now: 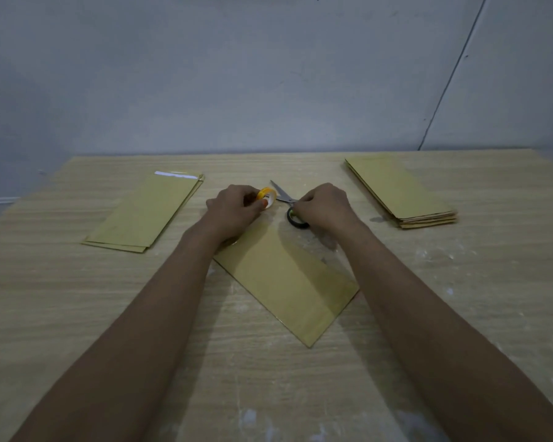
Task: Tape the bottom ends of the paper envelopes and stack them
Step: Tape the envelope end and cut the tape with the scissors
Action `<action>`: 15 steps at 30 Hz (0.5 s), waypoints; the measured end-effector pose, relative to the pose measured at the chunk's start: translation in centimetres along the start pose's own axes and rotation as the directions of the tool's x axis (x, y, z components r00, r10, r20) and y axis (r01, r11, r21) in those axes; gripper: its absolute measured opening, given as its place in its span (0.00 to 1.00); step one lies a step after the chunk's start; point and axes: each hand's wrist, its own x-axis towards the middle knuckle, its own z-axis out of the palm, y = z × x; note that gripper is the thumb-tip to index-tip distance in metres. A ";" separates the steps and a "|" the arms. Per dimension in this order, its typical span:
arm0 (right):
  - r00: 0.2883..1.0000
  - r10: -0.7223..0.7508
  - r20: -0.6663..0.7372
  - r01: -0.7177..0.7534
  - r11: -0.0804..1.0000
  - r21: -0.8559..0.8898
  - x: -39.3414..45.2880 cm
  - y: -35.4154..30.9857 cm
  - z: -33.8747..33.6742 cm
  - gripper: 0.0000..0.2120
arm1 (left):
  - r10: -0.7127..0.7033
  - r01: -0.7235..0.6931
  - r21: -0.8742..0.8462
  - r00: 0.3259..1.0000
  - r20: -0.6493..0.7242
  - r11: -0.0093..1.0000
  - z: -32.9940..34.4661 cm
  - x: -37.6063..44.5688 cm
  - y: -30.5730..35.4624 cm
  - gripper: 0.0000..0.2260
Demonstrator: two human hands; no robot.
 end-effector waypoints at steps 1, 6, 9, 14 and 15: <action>0.999 -0.005 -0.036 0.005 1.000 0.021 -0.1 0.0 0.1 0.15 | -0.001 0.001 -0.002 1.000 0.004 1.000 0.0 0.0 0.0 0.11; 0.987 -0.010 -0.162 0.025 0.996 0.090 -0.4 -0.4 0.0 0.13 | 0.002 -0.002 -0.011 1.000 0.022 1.000 -0.1 0.1 0.0 0.09; 0.984 -0.017 -0.175 0.036 0.994 0.107 -0.5 -0.6 -0.1 0.11 | -0.002 0.002 -0.008 1.000 0.026 1.000 -0.2 0.1 0.1 0.10; 0.986 -0.033 -0.164 0.051 0.993 0.104 -0.8 -0.4 -0.2 0.10 | -0.009 0.009 0.003 0.999 0.031 1.000 -0.2 0.1 0.2 0.09; 0.985 -0.038 -0.168 0.056 0.993 0.107 -0.8 -0.4 -0.2 0.10 | -0.013 0.013 -0.002 0.999 0.033 1.000 -0.2 0.0 0.2 0.10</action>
